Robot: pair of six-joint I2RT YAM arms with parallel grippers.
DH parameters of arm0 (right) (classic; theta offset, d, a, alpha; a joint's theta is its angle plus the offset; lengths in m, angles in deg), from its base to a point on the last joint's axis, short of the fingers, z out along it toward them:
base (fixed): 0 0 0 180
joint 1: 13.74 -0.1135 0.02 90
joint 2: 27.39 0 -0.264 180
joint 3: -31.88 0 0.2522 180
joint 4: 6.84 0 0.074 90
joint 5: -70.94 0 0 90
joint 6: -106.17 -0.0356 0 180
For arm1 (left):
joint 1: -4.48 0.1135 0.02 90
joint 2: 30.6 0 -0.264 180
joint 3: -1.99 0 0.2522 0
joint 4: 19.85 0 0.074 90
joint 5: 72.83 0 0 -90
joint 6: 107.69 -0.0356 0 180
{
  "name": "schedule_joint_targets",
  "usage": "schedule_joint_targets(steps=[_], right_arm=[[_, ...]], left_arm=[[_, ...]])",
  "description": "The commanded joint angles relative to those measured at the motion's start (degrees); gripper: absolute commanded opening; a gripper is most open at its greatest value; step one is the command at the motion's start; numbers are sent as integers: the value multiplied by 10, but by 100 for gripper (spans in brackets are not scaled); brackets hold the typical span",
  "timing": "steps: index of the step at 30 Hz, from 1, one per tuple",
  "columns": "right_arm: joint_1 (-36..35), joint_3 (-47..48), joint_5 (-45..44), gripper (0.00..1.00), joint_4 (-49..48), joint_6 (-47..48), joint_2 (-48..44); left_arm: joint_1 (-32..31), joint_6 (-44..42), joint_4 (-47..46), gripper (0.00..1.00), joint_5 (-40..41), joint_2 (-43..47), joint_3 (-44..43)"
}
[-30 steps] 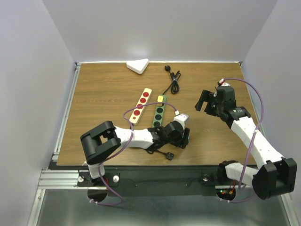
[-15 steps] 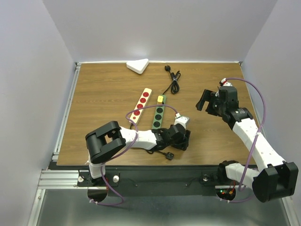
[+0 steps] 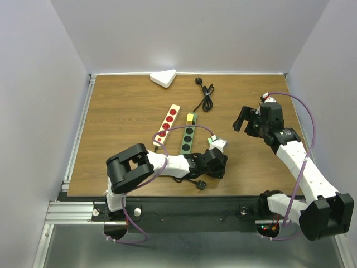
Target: Insert the plug
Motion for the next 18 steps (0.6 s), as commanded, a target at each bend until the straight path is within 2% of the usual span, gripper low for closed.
schedule_joint_targets(steps=[1,9,16,18], right_arm=[[8,-4,21,100,-24,14,-13],[12,1,35,100,-25,26,-10],[15,-2,40,100,-25,32,-11],[16,-4,43,100,-25,32,-10]], left_arm=[[-5,8,14,58,15,-2,-25],[-2,7,37,64,49,-17,-50],[5,-5,59,64,50,-50,-83],[4,-11,66,60,54,-54,-82]])
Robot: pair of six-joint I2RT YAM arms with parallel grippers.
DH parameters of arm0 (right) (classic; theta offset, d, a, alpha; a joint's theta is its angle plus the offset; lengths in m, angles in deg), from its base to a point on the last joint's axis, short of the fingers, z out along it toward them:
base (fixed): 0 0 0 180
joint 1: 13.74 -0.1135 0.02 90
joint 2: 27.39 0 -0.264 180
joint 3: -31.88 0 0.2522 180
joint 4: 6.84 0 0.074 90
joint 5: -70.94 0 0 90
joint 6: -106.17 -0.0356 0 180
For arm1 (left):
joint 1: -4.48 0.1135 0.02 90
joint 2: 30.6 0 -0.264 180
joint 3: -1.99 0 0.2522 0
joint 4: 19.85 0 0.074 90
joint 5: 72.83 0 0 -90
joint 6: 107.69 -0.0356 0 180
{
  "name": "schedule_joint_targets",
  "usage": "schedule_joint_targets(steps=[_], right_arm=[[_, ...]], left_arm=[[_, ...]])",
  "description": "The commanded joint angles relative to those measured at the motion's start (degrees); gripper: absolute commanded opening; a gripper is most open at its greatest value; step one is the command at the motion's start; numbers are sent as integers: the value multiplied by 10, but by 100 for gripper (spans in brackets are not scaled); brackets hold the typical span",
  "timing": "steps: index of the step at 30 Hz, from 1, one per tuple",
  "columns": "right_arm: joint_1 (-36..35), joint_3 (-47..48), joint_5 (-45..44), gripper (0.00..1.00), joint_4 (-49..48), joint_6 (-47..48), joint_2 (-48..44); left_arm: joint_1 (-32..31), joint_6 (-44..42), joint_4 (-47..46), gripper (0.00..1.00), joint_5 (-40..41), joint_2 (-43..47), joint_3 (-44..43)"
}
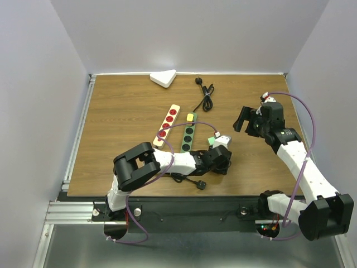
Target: Insert the plug
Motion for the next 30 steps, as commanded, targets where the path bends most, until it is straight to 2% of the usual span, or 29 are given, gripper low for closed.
schedule_joint_targets(steps=[1,6,9,13,18,21,23,27,30], right_arm=[[9,-4,11,100,-27,13,-10],[11,-6,27,100,-31,12,-5],[12,-7,36,100,-32,13,-3],[14,-5,88,100,-33,22,9],[14,-17,178,100,-34,41,14],[15,-27,221,99,-36,54,32],[15,-38,298,97,-46,55,53],[15,-52,383,94,-55,59,75],[15,-55,415,94,-61,50,81]], left_arm=[[2,-16,38,58,20,-10,-12],[5,-33,49,35,40,-12,-3],[5,-52,52,26,39,-7,-1],[5,-100,25,24,37,19,22],[7,-166,-36,24,26,82,91],[7,-187,-61,23,16,98,117],[7,-195,-77,19,8,110,139],[7,-212,-133,18,-2,146,186],[7,-230,-166,16,7,182,215]])
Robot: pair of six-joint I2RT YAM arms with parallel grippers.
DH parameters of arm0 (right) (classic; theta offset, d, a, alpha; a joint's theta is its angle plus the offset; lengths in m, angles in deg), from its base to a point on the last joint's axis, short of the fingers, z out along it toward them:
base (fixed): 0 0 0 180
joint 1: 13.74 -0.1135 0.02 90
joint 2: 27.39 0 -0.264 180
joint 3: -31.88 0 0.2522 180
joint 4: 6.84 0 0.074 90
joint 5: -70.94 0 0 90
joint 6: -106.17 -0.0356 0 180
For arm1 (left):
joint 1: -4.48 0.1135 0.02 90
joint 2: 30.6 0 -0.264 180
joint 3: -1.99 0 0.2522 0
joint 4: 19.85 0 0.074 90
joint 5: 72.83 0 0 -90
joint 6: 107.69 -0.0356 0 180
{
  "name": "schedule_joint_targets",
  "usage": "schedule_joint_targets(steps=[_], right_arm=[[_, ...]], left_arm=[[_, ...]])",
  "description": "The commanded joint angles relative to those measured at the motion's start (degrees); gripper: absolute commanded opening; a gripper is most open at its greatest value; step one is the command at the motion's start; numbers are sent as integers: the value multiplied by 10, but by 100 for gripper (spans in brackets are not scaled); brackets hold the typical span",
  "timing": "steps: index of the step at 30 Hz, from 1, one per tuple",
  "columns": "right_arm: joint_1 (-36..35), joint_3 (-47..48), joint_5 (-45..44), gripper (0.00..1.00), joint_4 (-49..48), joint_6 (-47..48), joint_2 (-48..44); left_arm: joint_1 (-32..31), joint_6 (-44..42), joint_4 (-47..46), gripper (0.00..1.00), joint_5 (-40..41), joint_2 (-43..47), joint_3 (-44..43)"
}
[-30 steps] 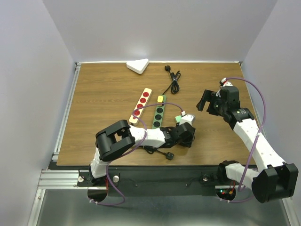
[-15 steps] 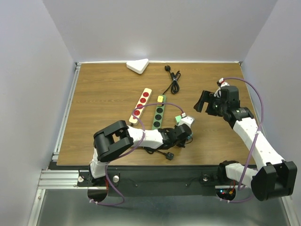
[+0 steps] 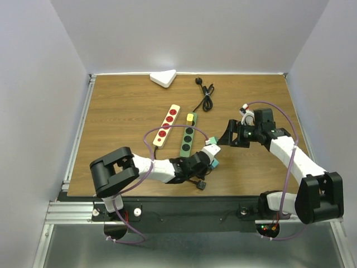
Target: Insert the plug
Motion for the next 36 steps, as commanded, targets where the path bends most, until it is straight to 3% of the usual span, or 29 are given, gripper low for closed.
schedule_joint_targets(steps=[1,7,15,19,21,32,35,36], right_arm=[[5,1,105,94,-36,5,2],[4,-23,149,91,-48,-1,41],[-6,-36,195,90,-74,-12,53],[-14,-36,210,84,-83,-16,53],[-14,-37,229,71,-94,-21,52],[-42,-45,284,39,-116,-33,40],[-45,-52,289,13,-118,-38,27],[-45,-55,284,0,-119,-41,23]], left_arm=[[1,-38,-78,16,5,72,36],[1,-50,-133,15,-2,141,80],[1,-53,-159,15,2,172,99],[1,-53,-166,15,7,182,103],[1,-51,-166,15,7,185,104],[1,-38,-174,15,18,179,105],[2,-23,-172,17,42,177,103],[2,-18,-171,23,47,178,102]])
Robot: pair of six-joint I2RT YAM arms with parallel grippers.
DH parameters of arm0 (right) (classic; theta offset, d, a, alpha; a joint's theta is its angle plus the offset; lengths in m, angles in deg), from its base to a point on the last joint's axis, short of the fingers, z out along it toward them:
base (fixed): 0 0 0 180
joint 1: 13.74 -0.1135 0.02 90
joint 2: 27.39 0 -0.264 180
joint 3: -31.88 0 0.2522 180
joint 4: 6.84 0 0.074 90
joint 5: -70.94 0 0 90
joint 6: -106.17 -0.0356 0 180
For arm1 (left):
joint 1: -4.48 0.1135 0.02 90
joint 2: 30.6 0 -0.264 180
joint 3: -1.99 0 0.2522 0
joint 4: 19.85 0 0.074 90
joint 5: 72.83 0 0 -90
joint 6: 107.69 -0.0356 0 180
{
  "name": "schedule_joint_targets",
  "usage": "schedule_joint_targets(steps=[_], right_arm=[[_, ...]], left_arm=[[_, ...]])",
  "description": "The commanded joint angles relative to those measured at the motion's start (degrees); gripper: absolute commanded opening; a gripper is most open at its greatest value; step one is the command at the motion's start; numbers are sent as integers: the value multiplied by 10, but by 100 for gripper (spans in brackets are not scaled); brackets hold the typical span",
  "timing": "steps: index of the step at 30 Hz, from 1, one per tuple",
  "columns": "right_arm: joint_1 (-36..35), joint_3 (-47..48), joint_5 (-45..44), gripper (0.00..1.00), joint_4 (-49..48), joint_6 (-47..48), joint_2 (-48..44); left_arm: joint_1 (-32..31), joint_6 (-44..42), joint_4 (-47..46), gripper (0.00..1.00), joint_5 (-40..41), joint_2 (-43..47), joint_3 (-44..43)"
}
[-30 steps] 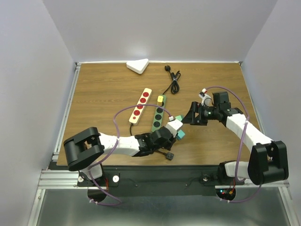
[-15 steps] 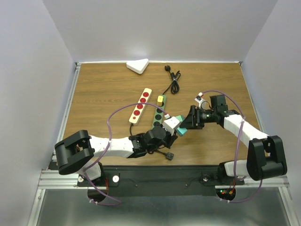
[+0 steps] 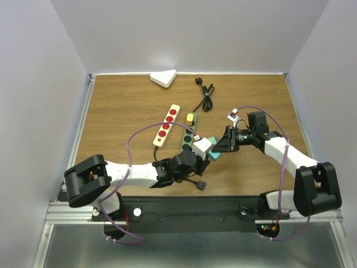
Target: Insert the plug
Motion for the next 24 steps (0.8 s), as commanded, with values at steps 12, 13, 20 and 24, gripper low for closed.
schedule_joint_targets(steps=[12,13,20,24], right_arm=[[-14,77,-160,0,-16,-69,-50],[-14,89,-172,0,-16,-69,-43],[-15,166,-232,0,-3,-72,6],[-14,174,-249,1,-1,-79,7]], left_arm=[[41,75,-26,90,80,110,85],[50,81,-27,90,79,121,96],[153,91,-78,90,-12,135,153],[194,93,-177,90,-110,80,169]])
